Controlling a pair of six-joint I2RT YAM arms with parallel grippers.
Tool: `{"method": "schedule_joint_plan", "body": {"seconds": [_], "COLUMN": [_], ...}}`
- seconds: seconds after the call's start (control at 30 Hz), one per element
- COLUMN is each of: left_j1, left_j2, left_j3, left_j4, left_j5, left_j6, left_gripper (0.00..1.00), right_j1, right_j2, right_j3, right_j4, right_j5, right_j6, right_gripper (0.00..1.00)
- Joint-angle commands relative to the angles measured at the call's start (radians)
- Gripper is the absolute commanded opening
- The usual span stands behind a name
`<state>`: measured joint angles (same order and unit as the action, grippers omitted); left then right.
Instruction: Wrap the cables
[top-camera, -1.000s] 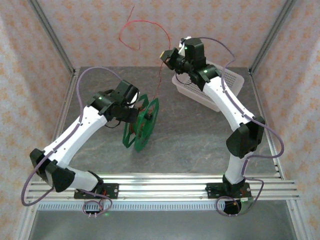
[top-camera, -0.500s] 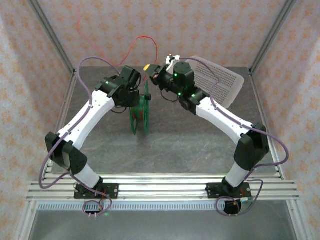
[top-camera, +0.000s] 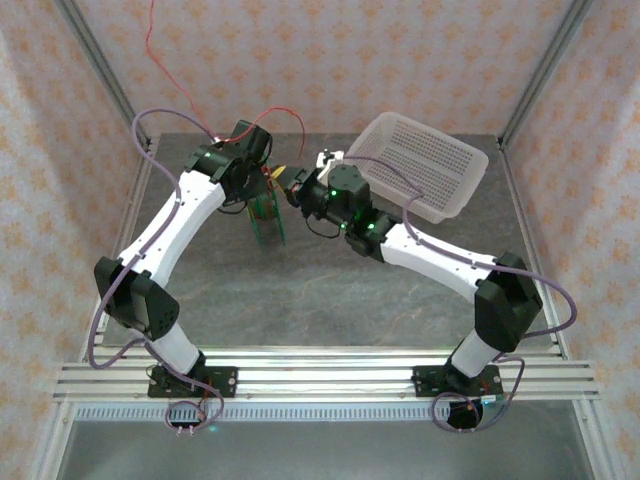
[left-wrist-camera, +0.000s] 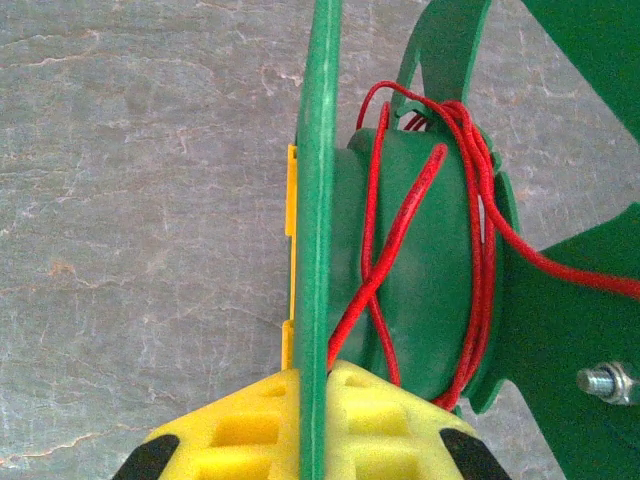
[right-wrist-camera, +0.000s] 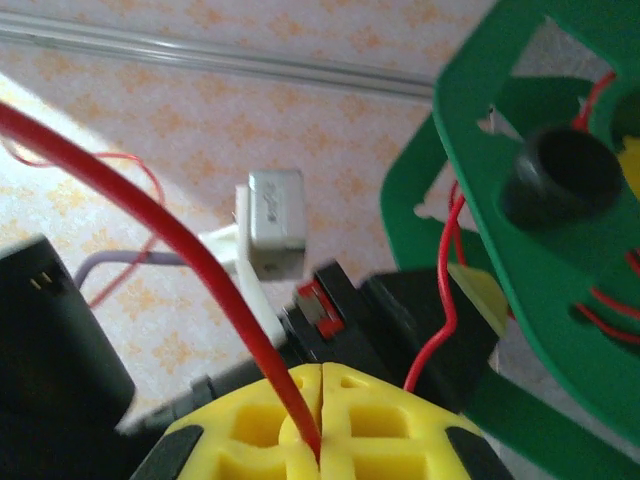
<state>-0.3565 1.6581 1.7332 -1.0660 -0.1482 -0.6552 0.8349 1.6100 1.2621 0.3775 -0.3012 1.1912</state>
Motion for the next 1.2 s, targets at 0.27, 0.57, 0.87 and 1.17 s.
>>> {"method": "schedule_joint_plan", "body": {"seconds": [0.27,0.57,0.87,1.17], "left_j1": [0.031,0.031,0.03,0.035], "left_j2": [-0.02,-0.008,0.0,0.003], "left_j3": [0.0,0.001,-0.02,-0.027], "left_j4": [0.15,0.167,0.2,0.213], "left_j5": [-0.047,-0.013,0.052,0.06], "left_j6": [-0.111,-0.118,-0.106,-0.111], "left_gripper": [0.0,0.0,0.0,0.0], "right_j1": [0.112,0.1,0.025,0.012], "right_j2": [0.052,0.074,0.052,0.174], "right_j3": [-0.092,-0.115,-0.114,-0.013], "right_j4": [0.172,0.19,0.125,0.097], "right_j5": [-0.017,-0.05,-0.14,-0.308], "right_j6": [0.129,0.116,0.025,0.031], "right_gripper": [0.0,0.0,0.0,0.0]}}
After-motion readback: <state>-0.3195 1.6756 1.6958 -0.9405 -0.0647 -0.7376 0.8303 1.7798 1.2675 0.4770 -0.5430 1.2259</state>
